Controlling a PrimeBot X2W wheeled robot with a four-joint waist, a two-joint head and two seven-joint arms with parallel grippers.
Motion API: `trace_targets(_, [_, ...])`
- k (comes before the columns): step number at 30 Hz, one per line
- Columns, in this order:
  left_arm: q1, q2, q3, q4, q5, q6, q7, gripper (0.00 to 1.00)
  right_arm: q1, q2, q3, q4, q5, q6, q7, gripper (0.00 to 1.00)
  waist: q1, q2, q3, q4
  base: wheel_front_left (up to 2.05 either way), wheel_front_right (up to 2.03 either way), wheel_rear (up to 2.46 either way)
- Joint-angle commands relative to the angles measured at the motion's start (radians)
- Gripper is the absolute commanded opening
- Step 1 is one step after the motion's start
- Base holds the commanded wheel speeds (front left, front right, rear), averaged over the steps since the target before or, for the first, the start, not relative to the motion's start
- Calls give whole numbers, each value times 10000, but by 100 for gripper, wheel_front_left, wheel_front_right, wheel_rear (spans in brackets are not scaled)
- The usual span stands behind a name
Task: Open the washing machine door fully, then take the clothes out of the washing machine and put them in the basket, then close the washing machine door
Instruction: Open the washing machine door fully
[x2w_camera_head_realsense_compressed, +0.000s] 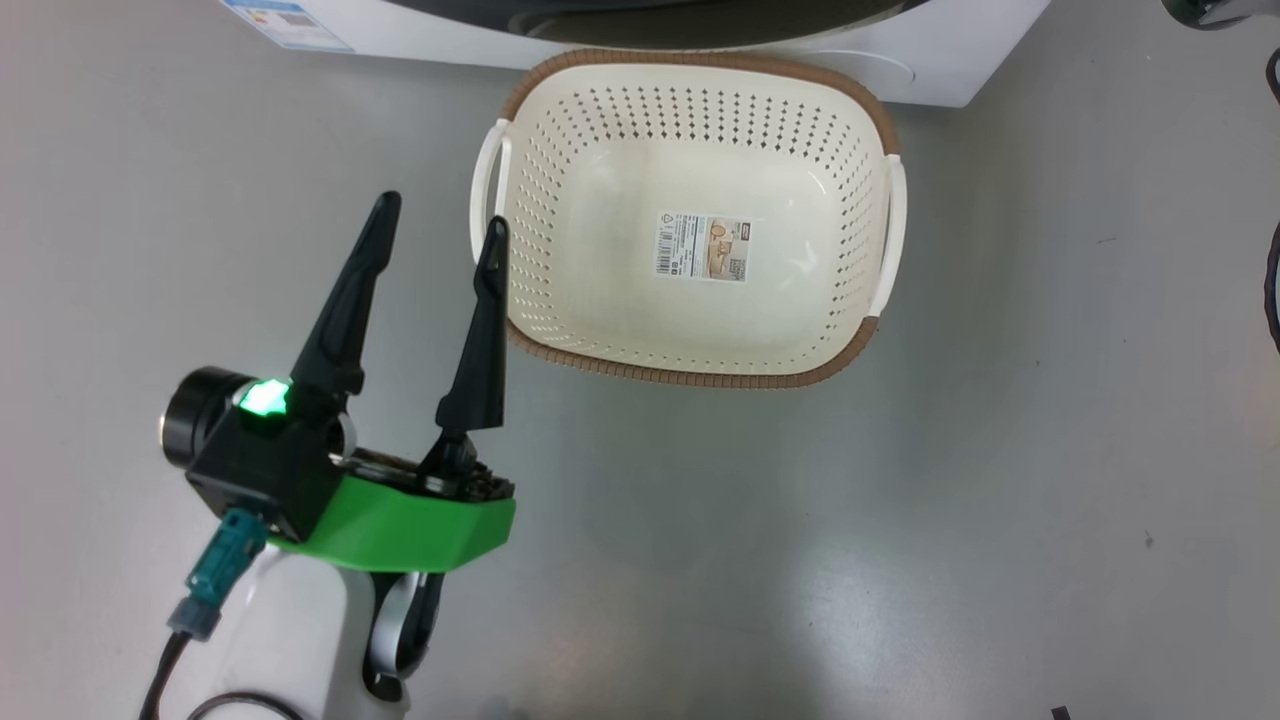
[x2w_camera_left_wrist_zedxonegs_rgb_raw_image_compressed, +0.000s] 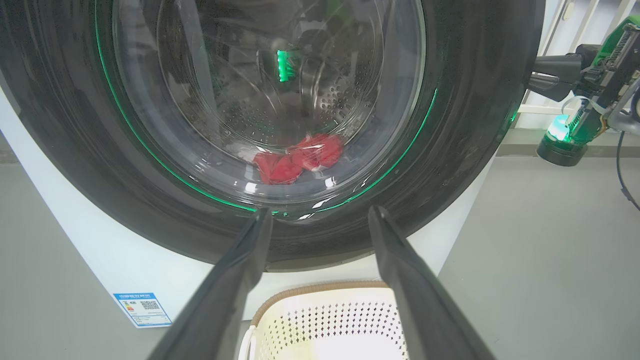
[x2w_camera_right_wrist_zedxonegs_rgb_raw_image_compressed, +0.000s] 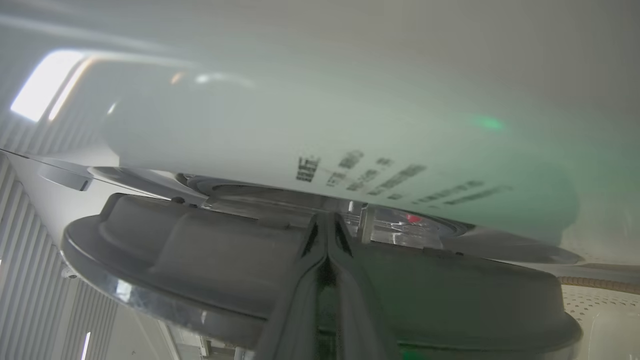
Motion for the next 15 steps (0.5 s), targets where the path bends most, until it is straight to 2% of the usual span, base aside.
trace_targets(1, [15, 202, 279, -209, -47, 83, -47, 100, -163, 201, 245, -212, -123, 6, 155, 0, -1, -1, 6, -13, 0, 0, 0])
trace_targets(15, [330, 202, 886, -220, -255, 122, -47, 100, 432, 542, 760, -707, -328, 6, 505, 0, -1, -1, -329, -159, 0, 0, 0])
